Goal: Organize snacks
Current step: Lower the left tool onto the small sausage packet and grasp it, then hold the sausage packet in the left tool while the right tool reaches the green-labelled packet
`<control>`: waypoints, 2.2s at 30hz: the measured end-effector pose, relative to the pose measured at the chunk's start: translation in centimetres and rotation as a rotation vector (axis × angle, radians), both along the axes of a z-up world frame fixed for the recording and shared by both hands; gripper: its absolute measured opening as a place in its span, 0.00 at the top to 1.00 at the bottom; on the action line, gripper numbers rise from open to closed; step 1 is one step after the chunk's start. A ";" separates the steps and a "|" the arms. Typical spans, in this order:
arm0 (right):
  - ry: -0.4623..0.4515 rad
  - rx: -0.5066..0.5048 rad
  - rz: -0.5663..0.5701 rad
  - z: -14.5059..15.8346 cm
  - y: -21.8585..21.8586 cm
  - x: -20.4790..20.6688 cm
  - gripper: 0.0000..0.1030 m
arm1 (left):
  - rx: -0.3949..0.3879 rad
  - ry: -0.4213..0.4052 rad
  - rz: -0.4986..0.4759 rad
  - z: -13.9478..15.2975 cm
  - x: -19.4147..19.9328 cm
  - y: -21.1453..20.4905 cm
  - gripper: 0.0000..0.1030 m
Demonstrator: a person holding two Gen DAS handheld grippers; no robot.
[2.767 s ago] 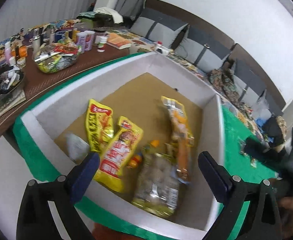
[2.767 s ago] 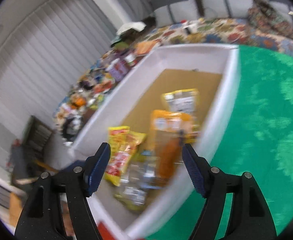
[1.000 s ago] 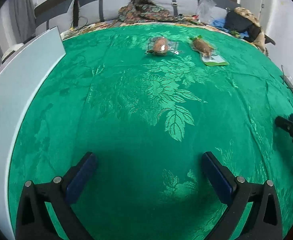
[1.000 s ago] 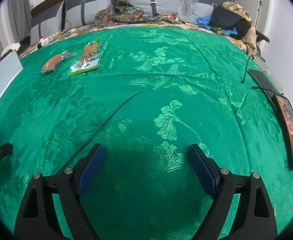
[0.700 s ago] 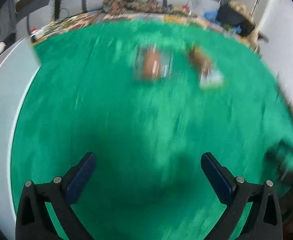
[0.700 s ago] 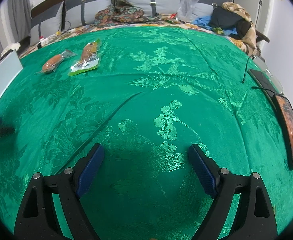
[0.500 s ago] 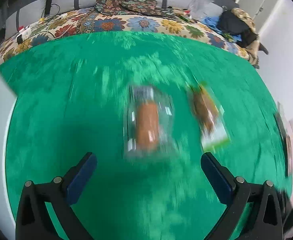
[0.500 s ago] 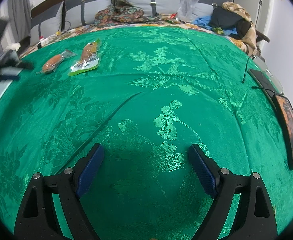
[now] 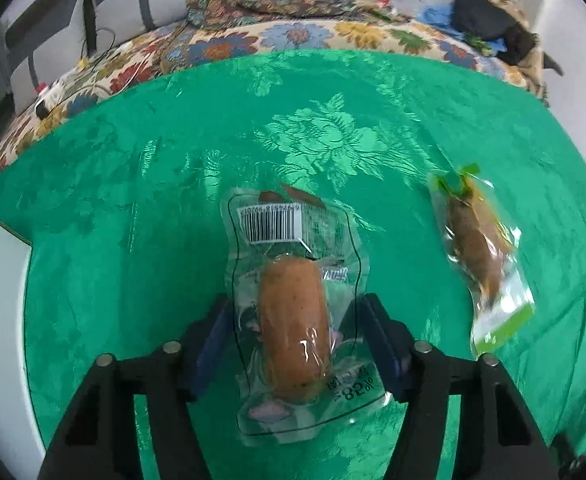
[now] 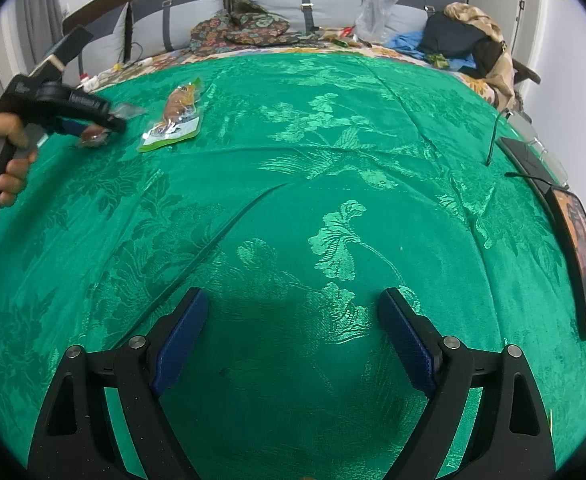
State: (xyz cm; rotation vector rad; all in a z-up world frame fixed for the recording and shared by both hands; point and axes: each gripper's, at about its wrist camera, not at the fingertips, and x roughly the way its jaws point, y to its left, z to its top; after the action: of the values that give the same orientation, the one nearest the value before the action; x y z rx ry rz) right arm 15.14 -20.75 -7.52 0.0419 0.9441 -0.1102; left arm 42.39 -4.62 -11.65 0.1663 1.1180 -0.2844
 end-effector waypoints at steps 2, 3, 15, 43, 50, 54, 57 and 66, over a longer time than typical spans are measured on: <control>-0.004 0.000 0.000 0.0 0.0 0.0 0.12 | -0.003 -0.015 -0.006 0.1 -1.1 0.7 0.56; -0.009 -0.001 -0.001 0.0 0.0 0.0 0.12 | -0.006 -0.014 0.005 0.1 -1.6 1.1 0.57; -0.010 -0.001 -0.001 0.0 0.0 0.0 0.12 | -0.004 -0.041 0.030 0.6 -14.2 5.5 0.56; -0.017 -0.001 -0.002 0.0 -0.1 -0.1 0.12 | -0.050 -0.180 0.034 -1.5 -15.6 5.0 0.00; -0.017 -0.001 -0.002 0.0 -0.1 -0.1 0.12 | -0.050 -0.180 0.034 -1.5 -15.6 5.1 0.00; -0.017 -0.001 -0.002 0.0 -0.1 -0.1 0.12 | -0.050 -0.180 0.034 -1.5 -15.6 5.1 0.00; -0.017 -0.001 -0.002 0.0 -0.1 -0.1 0.12 | -0.051 -0.180 0.034 -1.5 -15.6 5.1 0.00; -0.017 -0.001 0.002 0.0 0.0 0.0 0.11 | -0.051 -0.180 0.034 -1.5 -15.6 5.1 0.00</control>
State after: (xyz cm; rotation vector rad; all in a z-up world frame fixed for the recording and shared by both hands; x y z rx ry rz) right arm 15.13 -20.77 -7.51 0.0409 0.9271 -0.1081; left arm 26.81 0.50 -13.16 0.1248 0.9334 -0.2619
